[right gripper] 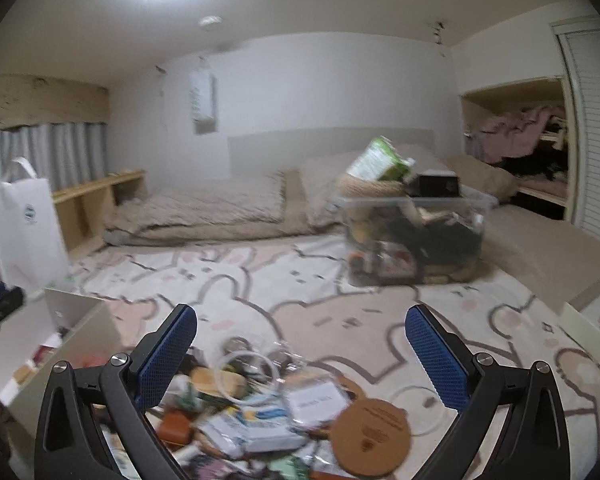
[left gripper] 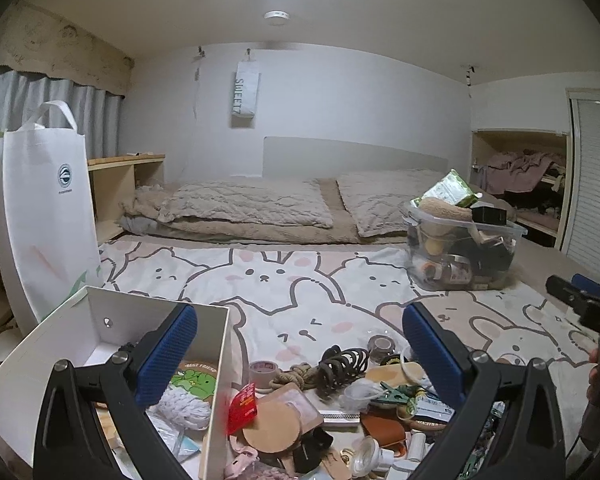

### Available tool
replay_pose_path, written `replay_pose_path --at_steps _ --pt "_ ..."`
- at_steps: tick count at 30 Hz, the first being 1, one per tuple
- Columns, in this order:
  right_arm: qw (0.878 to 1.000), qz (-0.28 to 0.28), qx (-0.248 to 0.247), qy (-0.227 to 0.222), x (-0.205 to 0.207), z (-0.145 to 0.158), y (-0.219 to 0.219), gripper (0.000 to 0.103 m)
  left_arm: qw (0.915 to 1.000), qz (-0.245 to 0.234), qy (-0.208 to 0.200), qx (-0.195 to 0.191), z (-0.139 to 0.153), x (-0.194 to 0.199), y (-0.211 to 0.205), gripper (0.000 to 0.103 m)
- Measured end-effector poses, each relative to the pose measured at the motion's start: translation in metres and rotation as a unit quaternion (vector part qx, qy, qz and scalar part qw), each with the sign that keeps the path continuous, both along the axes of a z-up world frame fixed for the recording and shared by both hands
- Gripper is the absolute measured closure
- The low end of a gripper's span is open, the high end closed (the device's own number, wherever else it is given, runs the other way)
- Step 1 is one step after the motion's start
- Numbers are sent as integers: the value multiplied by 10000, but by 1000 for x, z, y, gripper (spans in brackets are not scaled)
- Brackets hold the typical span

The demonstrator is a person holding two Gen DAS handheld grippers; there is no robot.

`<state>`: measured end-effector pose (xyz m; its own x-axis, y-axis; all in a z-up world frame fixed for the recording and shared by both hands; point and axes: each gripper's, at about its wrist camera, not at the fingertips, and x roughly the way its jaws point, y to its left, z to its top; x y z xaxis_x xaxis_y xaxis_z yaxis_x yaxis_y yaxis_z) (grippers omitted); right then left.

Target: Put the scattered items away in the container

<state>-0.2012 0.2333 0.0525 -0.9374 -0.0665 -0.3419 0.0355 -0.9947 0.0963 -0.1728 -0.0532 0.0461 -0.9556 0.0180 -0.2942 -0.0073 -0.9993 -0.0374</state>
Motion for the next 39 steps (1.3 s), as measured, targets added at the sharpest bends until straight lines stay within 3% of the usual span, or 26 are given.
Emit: replay_pose_path --at_steps 9,18,39 --pt "9975 -66 -78 -705 -18 -45 20 0 9988 -339 -352 -45 -15 -10 15 0" --pt "9892 -142 -588 -1332 -31 -80 47 0 9945 -694 -660 -418 -33 -15 40 0" --pt "9601 68 -1363 -2439 -60 -141 74 0 9805 -1383 -1311 -472 -72 -24 68 0"
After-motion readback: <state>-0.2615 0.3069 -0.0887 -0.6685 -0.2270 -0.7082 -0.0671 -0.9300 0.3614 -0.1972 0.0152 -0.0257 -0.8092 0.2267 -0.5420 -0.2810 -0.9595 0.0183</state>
